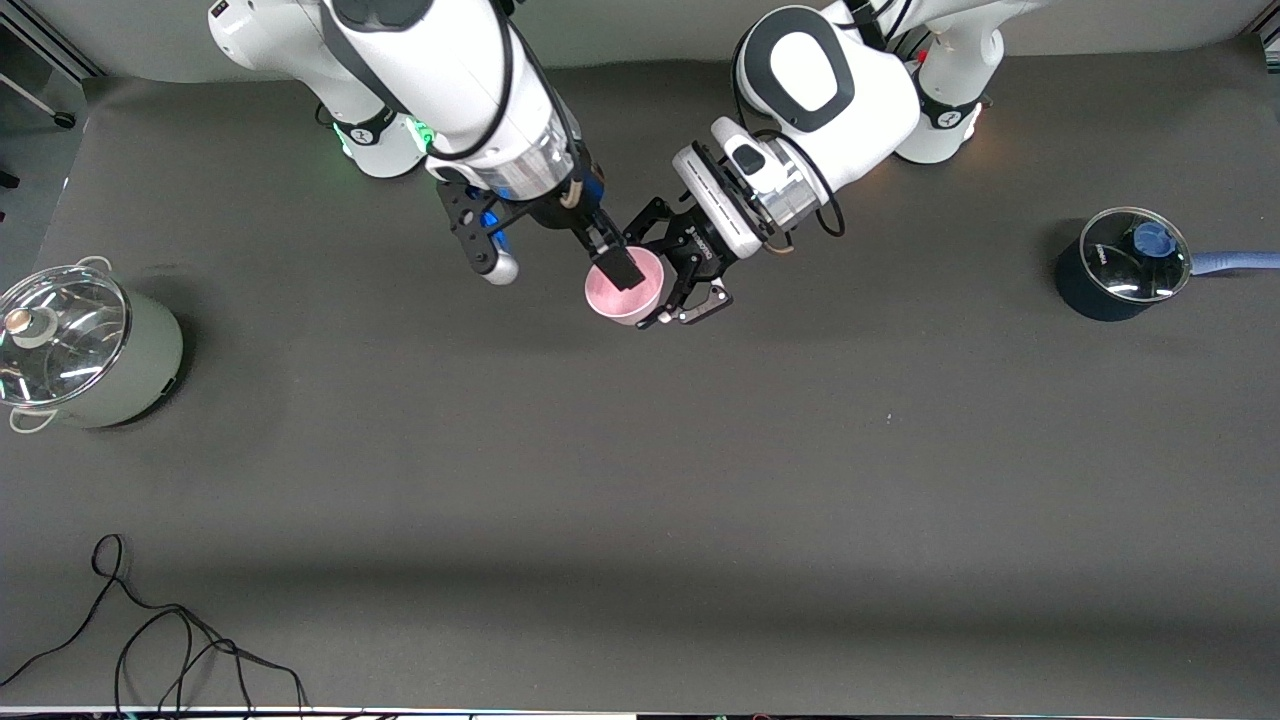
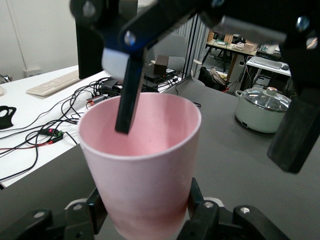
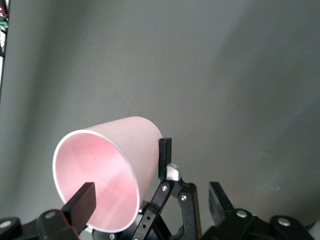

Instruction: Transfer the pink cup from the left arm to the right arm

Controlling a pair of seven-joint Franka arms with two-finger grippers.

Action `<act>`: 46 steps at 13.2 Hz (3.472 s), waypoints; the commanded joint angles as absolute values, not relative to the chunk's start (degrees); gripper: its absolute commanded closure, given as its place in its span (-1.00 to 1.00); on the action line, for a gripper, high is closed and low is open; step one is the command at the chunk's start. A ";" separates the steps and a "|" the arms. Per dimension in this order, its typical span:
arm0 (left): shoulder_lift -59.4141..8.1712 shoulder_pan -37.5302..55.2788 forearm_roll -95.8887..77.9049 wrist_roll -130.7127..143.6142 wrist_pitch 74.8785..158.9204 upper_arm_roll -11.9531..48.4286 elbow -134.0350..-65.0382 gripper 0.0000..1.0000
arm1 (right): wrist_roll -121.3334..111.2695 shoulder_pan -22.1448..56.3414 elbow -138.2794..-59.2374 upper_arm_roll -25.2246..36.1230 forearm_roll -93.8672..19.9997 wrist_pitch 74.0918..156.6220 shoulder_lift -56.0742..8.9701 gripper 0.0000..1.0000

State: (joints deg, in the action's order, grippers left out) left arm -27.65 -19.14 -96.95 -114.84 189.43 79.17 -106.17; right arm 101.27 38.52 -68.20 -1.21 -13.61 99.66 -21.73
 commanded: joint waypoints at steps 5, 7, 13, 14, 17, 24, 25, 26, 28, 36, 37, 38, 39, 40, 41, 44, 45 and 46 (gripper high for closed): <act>-25.75 -19.51 -98.26 -113.99 189.58 79.01 -106.52 0.53 | 101.78 38.76 -66.53 -0.53 -14.41 99.67 -22.68 1.00; -25.84 -19.51 -98.26 -113.99 189.58 78.93 -106.52 0.53 | 101.69 38.58 -66.53 -0.44 -14.33 99.67 -22.68 1.00; -25.84 -19.51 -98.26 -114.00 189.58 78.84 -106.52 0.26 | 98.35 38.23 -66.45 0.17 -14.77 98.88 -22.15 1.00; -25.84 -19.51 -98.17 -114.08 189.58 78.75 -106.61 0.09 | 98.26 37.80 -66.36 0.26 -14.85 98.88 -22.06 1.00; -25.93 -19.51 -98.17 -114.00 189.49 78.66 -106.52 -0.98 | 94.41 35.95 -66.18 0.26 -14.85 95.82 -21.01 1.00; -26.63 -20.65 -98.17 -113.99 189.49 78.49 -106.61 -0.98 | 75.03 29.54 -66.18 0.44 -14.24 86.34 -18.46 1.00; -26.98 -21.52 -98.17 -113.47 189.49 78.31 -106.70 -0.98 | 69.58 27.27 -66.70 0.79 -14.15 83.70 -17.50 1.00; -27.59 -22.75 -98.09 -111.81 189.41 78.22 -106.61 -0.98 | 64.48 25.16 -66.97 1.23 -14.15 80.80 -17.06 1.00; -29.08 -25.99 -97.56 -111.09 188.62 78.05 -106.96 -0.98 | 53.93 21.64 -67.58 3.07 -14.06 77.27 -16.09 1.00; -31.03 -41.56 -94.49 -111.36 173.68 78.22 -114.25 -0.99 | 18.11 21.18 -87.32 21.35 -12.83 89.25 -15.38 1.00; -31.03 -42.70 -93.53 -111.36 171.93 78.31 -115.21 -0.99 | 18.02 21.44 -91.28 21.44 -12.83 93.65 -15.38 1.00; -31.20 -43.58 -92.12 -111.36 170.35 78.22 -115.40 -0.99 | 18.02 21.53 -94.54 21.36 -12.75 97.78 -15.47 1.00; -31.20 -44.03 -91.41 -111.27 168.94 78.05 -115.75 -0.99 | 17.76 21.53 -97.62 21.36 -12.74 101.91 -15.73 1.00; -31.20 -44.73 -90.45 -111.27 167.62 77.96 -116.27 -0.99 | 16.80 21.45 -100.69 21.36 -12.83 106.56 -16.17 1.00; -31.20 -45.95 -89.22 -111.27 165.78 77.87 -116.80 -0.99 | 15.83 21.53 -103.94 21.36 -12.83 111.40 -16.43 1.00; -31.20 -50.17 -83.78 -111.09 158.84 77.61 -119.08 -0.99 | 11.61 21.45 -114.14 21.36 -12.83 126.26 -17.31 1.00; -31.20 -51.40 -81.50 -111.01 156.21 76.56 -119.53 -0.99 | 10.82 21.45 -116.17 21.36 -12.83 129.69 -18.18 1.00; -30.85 -52.11 -79.82 -110.83 153.14 75.33 -119.88 -0.99 | 10.38 21.45 -117.67 21.36 -12.92 132.86 -19.32 1.00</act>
State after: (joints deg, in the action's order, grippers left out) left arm -32.32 -49.57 -83.03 -111.95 158.24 76.35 -117.98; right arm 12.38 20.95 -113.82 21.13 -13.70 127.37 -19.11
